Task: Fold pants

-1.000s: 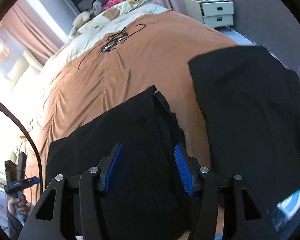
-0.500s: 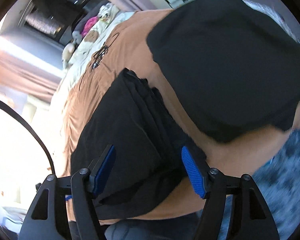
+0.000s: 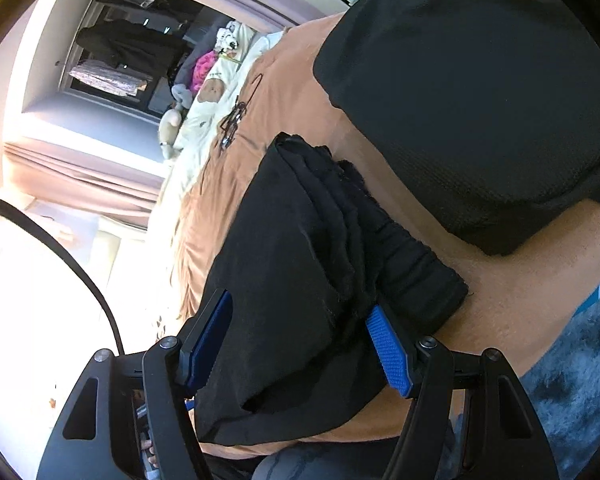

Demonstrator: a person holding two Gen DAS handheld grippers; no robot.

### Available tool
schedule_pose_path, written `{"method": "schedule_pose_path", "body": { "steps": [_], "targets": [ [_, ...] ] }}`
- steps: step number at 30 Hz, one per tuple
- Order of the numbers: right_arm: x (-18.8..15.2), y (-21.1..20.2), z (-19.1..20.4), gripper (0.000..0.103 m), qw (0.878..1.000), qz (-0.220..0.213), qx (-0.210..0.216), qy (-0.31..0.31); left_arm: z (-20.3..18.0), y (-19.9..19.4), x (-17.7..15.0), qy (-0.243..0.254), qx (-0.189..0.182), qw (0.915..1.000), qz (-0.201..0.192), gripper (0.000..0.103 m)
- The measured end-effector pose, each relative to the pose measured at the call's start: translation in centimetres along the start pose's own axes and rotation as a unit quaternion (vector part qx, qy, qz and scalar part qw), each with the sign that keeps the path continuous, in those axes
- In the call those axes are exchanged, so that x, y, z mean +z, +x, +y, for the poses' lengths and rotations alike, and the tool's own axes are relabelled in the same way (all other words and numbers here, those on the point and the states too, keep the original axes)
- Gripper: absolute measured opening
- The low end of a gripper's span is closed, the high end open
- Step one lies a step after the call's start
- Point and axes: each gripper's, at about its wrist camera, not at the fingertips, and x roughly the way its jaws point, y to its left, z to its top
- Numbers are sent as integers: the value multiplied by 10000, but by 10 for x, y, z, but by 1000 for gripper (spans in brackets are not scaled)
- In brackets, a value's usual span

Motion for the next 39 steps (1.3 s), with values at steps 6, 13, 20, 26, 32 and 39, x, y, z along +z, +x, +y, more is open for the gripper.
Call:
{"method": "schedule_pose_path", "body": {
  "steps": [6,13,20,26,32,39],
  "targets": [
    [3,12,-8,19,9981,46,-608,64,4,9,-8,-34,20,9999,112,64],
    [7,-7,17,8,9980,-222,-553,-215,9,12,-12,-65,65,9998,183,60],
    [-10,-15,34,6,9974,-377,-457,-416,9,15,-19,-64,-62,9995,319,22],
    [-27,-20,24,6,9972,-392,-491,-409,3,-6,-20,-21,-109,9998,160,11],
    [-33,-29,3,6,9965,-374,-722,-174,-3,-16,-22,129,-156,9996,206,14],
    [-37,-10,-25,6,9944,-305,-1013,76,3,0,-2,-33,-146,9998,148,42]
  ]
}}
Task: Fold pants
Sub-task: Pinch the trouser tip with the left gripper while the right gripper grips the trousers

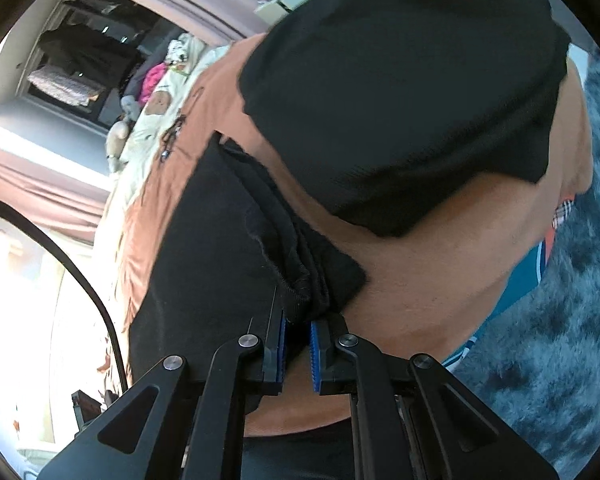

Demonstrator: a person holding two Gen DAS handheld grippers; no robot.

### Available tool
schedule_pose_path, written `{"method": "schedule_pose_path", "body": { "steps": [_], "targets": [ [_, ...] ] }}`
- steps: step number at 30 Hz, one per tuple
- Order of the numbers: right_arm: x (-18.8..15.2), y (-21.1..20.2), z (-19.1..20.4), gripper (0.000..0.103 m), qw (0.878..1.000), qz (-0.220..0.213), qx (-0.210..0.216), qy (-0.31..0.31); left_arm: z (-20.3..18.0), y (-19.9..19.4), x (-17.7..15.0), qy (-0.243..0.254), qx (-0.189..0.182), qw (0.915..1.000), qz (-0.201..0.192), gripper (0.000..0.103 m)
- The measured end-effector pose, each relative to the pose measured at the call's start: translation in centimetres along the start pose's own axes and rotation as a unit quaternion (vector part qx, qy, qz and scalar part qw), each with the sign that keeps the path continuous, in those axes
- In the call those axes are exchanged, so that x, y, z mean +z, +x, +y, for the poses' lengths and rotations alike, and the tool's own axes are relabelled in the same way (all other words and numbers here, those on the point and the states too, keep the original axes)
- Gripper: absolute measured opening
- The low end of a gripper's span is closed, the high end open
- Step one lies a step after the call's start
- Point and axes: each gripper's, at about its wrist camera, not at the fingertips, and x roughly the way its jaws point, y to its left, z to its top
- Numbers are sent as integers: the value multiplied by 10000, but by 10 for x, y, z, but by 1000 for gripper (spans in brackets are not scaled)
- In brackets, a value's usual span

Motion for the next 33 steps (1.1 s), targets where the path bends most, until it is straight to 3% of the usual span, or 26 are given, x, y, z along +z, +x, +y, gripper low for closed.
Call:
{"method": "schedule_pose_path", "body": {
  "steps": [10,17,18,21,22,27,33],
  "targets": [
    [0,-9,11,6,10000,-5,-71,-22,-7,9,38,125,-254,9993,-257,44],
    [-5,-8,4,6,9998,-10,-182,47,-15,36,53,213,-423,9989,-10,43],
    [-5,-6,6,6,9998,31,-212,4,-15,41,53,183,-446,9988,37,39],
    [-3,-3,5,7,9997,174,-151,63,-19,41,54,272,-403,9988,-3,11],
    [-3,-3,7,9,9997,200,-163,40,-21,37,54,292,-401,9987,-67,7],
    [5,-7,10,14,9994,301,-164,85,-32,11,55,384,-309,9977,-461,5],
    [3,-5,21,33,9992,400,-26,-11,-39,-24,63,449,-327,9957,-744,5]
  ]
}}
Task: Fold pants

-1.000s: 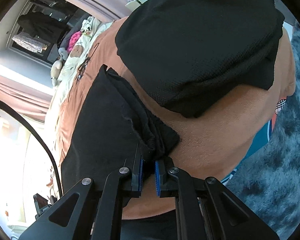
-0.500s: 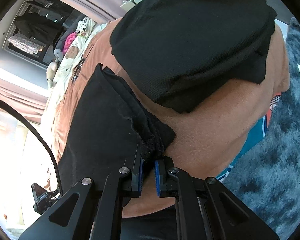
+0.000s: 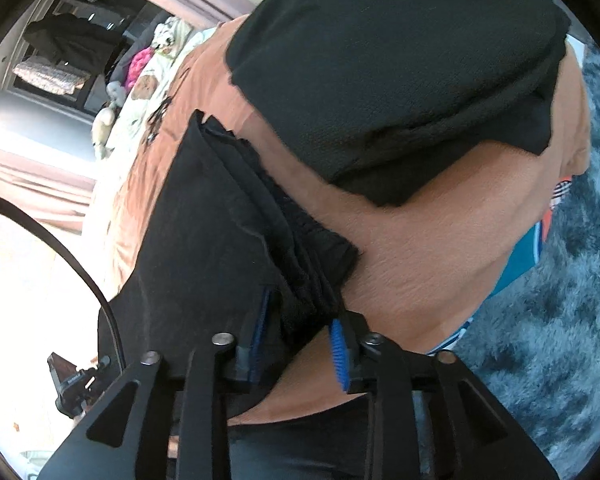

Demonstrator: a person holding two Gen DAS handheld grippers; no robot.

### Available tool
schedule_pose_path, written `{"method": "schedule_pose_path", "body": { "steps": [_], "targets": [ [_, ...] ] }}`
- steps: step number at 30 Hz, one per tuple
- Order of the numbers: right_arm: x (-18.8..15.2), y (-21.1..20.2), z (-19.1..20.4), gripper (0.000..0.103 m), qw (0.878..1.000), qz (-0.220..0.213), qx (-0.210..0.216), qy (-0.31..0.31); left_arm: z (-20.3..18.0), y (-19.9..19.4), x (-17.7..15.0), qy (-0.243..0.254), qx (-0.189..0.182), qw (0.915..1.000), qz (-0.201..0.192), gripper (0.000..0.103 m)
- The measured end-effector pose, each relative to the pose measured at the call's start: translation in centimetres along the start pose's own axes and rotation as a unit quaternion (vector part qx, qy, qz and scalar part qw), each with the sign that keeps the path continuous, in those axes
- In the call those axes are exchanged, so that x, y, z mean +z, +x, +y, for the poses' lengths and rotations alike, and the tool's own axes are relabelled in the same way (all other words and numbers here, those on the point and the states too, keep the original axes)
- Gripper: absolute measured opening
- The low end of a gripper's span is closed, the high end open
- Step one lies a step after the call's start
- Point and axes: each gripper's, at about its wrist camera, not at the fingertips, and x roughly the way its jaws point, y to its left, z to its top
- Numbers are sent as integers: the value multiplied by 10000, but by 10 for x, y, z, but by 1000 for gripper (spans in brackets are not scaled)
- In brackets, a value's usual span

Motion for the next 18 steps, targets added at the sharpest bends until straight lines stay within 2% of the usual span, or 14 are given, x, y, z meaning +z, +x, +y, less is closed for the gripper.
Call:
{"method": "schedule_pose_path", "body": {
  "steps": [2,12,18],
  "targets": [
    [-2,2,7,38,9999,27,40,-104,1,-9,4,1,-2,10000,-40,5],
    [-3,23,28,38,9985,239,207,-445,40,-59,24,-147,413,9980,-465,4],
    [-5,47,54,38,9956,478,350,-723,72,-85,35,-318,675,9952,-632,4]
  ]
}}
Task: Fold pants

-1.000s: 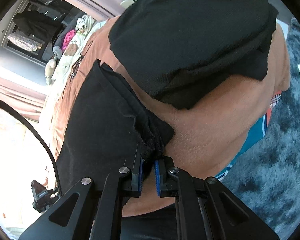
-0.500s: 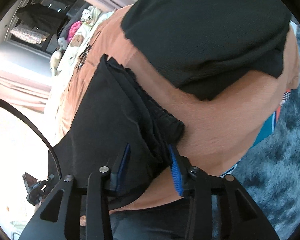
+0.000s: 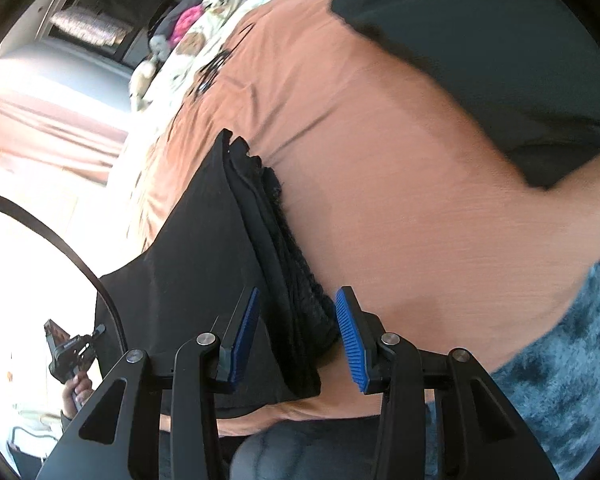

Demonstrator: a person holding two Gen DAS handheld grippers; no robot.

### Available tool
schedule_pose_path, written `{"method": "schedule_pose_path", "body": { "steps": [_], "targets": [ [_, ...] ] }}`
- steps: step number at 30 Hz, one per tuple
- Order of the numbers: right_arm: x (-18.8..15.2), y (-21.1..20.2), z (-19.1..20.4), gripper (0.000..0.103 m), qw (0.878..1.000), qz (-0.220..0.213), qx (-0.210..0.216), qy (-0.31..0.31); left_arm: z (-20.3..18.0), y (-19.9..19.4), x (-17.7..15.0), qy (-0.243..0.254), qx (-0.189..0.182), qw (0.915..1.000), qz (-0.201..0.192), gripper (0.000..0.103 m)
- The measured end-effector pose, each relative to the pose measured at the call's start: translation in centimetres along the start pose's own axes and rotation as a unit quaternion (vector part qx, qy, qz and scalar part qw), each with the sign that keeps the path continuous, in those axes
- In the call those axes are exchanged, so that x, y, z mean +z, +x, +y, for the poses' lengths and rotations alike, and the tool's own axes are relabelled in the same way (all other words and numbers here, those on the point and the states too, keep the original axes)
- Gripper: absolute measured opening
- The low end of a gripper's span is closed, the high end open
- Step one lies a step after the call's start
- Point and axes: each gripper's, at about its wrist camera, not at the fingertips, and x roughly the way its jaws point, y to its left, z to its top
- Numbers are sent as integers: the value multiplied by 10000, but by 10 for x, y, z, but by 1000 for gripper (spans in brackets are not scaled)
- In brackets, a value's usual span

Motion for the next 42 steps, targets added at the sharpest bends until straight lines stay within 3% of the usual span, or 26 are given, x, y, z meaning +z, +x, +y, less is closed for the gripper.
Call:
{"method": "schedule_pose_path", "body": {
  "steps": [9,13,23,27,32,36,40,42],
  "targets": [
    [15,49,48,38,9971,429,95,-624,51,-25,8,-255,216,9993,-161,4],
    [28,71,70,54,9935,587,40,-980,76,-35,10,-431,287,9984,-208,4],
    [55,139,126,58,9801,1034,-58,-1693,129,-47,14,-767,464,9957,-242,4],
    [60,170,147,58,9733,1191,-79,-1959,146,-36,11,-880,444,9951,-62,5],
    [72,202,159,58,9661,1255,-300,-2238,158,-21,1,-851,763,9932,212,17],
    [84,216,169,58,9654,1083,-456,-2330,166,-23,-13,-893,774,9924,338,30],
    [90,228,176,41,9643,1111,-444,-2364,176,-30,-30,-1014,684,9916,418,41],
    [92,233,177,39,9627,1142,-427,-2417,179,-33,-38,-1063,624,9914,449,45]
  ]
}}
